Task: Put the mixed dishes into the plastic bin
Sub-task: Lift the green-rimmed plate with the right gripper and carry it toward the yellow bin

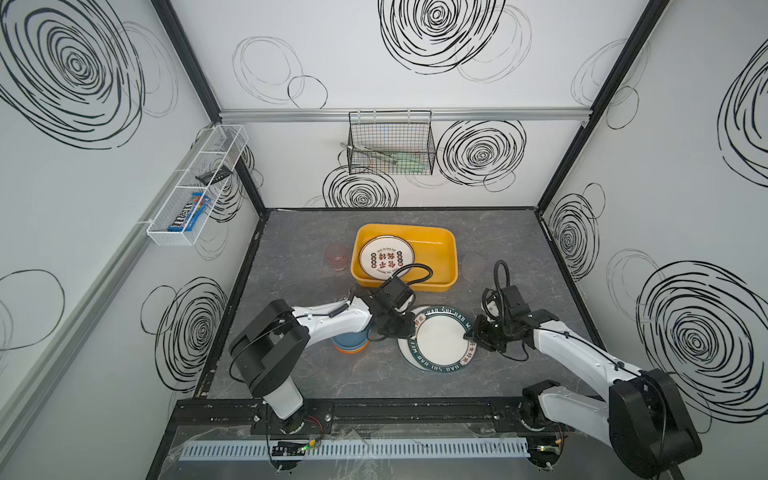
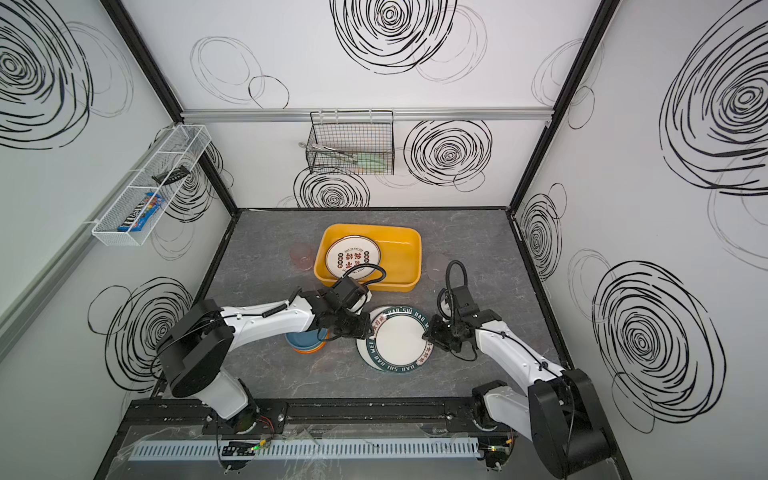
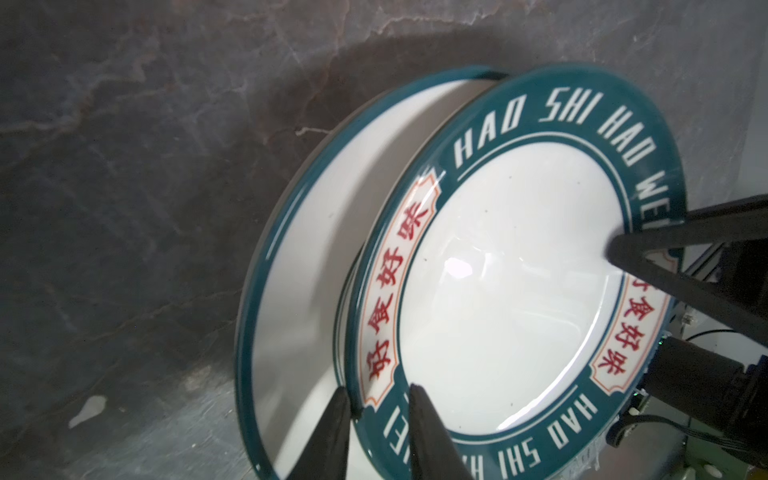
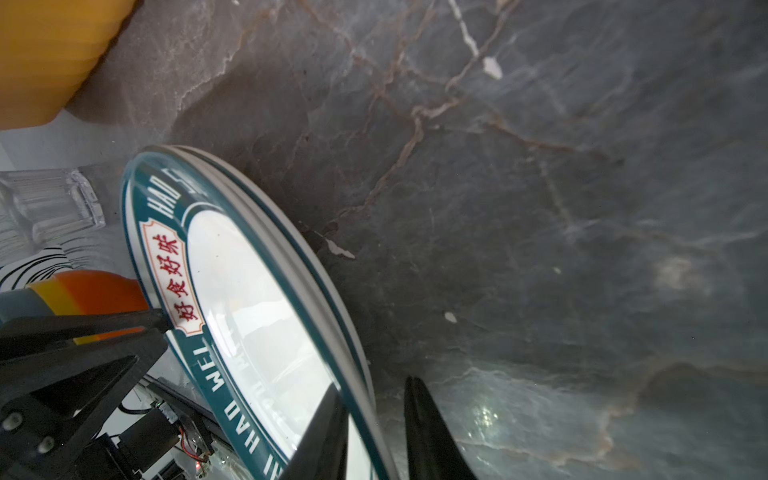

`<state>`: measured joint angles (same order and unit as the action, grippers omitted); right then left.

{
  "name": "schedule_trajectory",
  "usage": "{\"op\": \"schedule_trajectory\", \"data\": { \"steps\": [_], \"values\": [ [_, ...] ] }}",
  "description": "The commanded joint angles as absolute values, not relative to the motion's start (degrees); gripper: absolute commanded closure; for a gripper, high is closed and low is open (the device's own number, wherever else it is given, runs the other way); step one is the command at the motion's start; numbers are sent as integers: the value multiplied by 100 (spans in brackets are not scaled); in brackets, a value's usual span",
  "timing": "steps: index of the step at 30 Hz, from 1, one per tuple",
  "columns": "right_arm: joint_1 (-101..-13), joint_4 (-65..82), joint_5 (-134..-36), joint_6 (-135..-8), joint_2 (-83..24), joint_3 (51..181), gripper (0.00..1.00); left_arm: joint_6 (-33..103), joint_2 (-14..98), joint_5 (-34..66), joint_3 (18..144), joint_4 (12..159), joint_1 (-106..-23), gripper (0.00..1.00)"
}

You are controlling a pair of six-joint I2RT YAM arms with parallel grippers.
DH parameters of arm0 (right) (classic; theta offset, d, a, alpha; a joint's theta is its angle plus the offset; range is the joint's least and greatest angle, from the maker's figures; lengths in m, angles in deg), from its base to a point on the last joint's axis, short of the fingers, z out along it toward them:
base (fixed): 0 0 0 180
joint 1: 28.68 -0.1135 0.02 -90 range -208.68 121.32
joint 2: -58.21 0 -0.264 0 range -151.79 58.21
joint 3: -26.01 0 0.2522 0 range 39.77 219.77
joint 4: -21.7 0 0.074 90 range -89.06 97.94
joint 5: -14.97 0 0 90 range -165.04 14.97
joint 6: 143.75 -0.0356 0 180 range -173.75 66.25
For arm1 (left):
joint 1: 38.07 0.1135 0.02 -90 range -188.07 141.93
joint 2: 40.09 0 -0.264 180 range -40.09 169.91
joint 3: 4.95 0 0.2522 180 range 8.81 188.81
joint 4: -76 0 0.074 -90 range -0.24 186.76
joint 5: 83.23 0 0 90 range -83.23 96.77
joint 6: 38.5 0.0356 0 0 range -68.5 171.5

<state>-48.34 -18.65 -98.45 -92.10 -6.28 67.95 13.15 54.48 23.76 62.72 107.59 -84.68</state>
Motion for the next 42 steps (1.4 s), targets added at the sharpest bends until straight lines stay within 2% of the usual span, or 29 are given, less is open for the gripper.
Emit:
{"op": "schedule_trajectory", "data": {
  "steps": [1, 7, 21, 42],
  "values": [
    [-4871, -1781, -9730, -9325, -526, 6675, 77, 1386, 5458, 2523, 6321, 10523, -8511, 71],
    [-4866, -1890, -9575, -9331, -355, 6694, 85, 1379, 5408, 2531, 6305, 10519, -8499, 69],
    [-4867, -2286, -9436, -9152, 181, 7082, 100, 1272, 4723, 2575, 6260, 10592, -8308, 58],
    [-4876, -2581, -9730, -8992, 581, 7960, 100, 1186, 3506, 2791, 6093, 10734, -7594, 44]
  ]
}}
